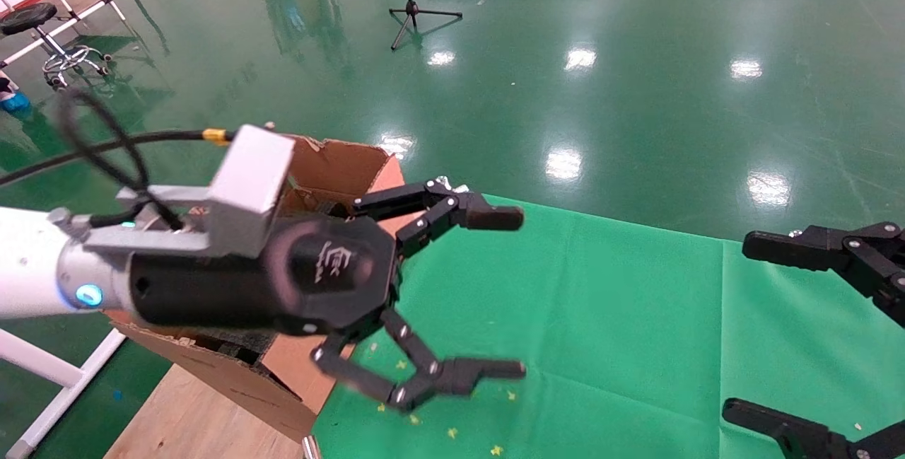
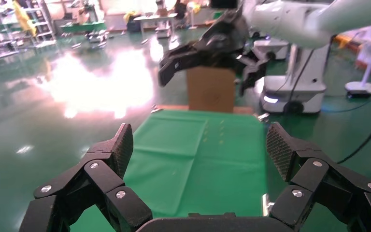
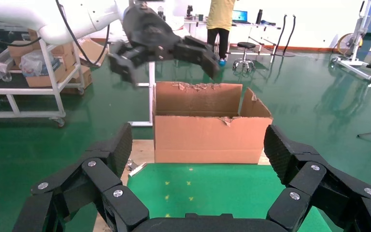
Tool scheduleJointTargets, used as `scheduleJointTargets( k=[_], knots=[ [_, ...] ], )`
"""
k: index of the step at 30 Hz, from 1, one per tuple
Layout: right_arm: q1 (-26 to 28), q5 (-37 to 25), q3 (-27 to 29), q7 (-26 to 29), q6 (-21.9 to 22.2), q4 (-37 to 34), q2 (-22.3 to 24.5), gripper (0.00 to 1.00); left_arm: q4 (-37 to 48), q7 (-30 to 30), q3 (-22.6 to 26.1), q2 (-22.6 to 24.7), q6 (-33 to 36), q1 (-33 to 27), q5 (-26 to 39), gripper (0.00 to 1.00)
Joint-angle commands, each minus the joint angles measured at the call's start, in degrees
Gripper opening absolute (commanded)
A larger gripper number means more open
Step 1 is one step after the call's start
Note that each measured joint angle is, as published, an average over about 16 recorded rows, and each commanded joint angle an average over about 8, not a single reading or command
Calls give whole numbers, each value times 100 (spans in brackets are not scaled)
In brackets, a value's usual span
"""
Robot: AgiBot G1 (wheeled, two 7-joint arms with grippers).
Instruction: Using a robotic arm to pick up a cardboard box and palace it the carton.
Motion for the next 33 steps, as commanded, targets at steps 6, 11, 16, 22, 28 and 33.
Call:
scheduleJointTargets(
  k=[6, 11, 16, 22, 28, 33],
  knots=[
    [-1, 1, 0, -1, 1, -1, 1, 100, -76, 99, -43, 24, 94, 103, -244, 100],
    [-1, 1, 0, 0, 1, -1, 1, 100, -55, 79, -36, 20, 70, 79, -184, 100],
    [-1, 1, 0, 0, 1, -1, 1, 100, -39, 67, -27, 15, 51, 60, -138, 100],
    [-1, 1, 0, 0, 1, -1, 1, 100, -27, 55, -19, 12, 37, 46, -104, 100],
    [-1, 1, 0, 0, 1, -1, 1, 100, -21, 49, -16, 10, 29, 37, -84, 100],
    [-1, 1, 0, 0, 1, -1, 1, 100, -19, 47, -14, 8, 26, 32, -73, 100]
  ],
)
